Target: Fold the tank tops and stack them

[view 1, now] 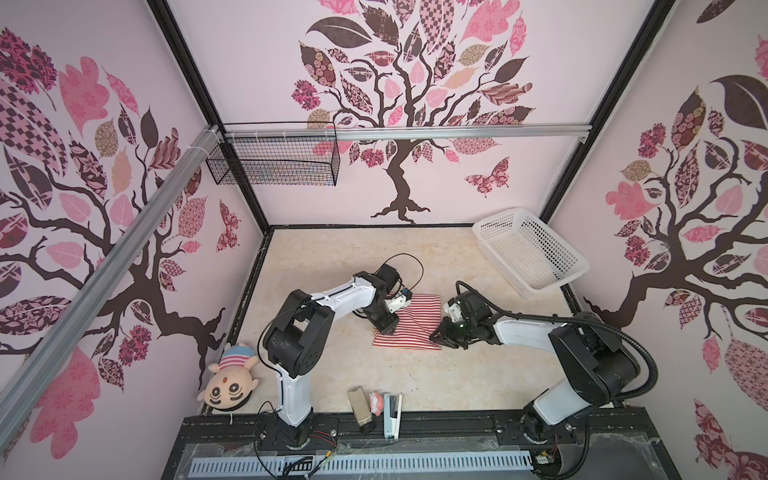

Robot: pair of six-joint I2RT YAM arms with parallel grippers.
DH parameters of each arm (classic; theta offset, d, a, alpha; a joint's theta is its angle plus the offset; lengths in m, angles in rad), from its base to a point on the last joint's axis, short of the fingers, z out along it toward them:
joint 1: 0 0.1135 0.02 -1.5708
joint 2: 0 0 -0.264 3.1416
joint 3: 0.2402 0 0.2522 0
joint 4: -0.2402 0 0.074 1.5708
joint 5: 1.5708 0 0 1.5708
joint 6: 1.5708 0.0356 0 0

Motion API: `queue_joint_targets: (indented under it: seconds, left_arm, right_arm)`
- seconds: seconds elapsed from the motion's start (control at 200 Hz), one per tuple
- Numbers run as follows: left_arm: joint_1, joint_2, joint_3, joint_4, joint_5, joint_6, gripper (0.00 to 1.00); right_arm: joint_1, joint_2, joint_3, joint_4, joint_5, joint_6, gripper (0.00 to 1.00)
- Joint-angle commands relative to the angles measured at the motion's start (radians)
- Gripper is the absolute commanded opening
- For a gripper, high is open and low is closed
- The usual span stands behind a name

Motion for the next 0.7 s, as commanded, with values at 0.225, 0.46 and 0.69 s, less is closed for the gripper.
queue_joint_targets:
  seconds: [0.225, 0.46, 0.69]
  left_arm:
    - [0.298, 0.009, -0.017, -0.061, -0.073, 0.074, 0.43]
    - [0.539, 0.059, 0.069, -0.078, -0.041, 0.097, 0.43]
    - [0.649, 0.13, 0.208, -0.121, 0.017, 0.072, 0.42]
  right_arm:
    - [0.121, 0.258, 0.288, -0.102, 0.075, 0.046, 0.24]
    - [0.145, 0.461, 0.572, -0.139, 0.074, 0.072, 0.24]
    - [0.149, 0.549, 0.765, -0.198, 0.07, 0.071, 0.25]
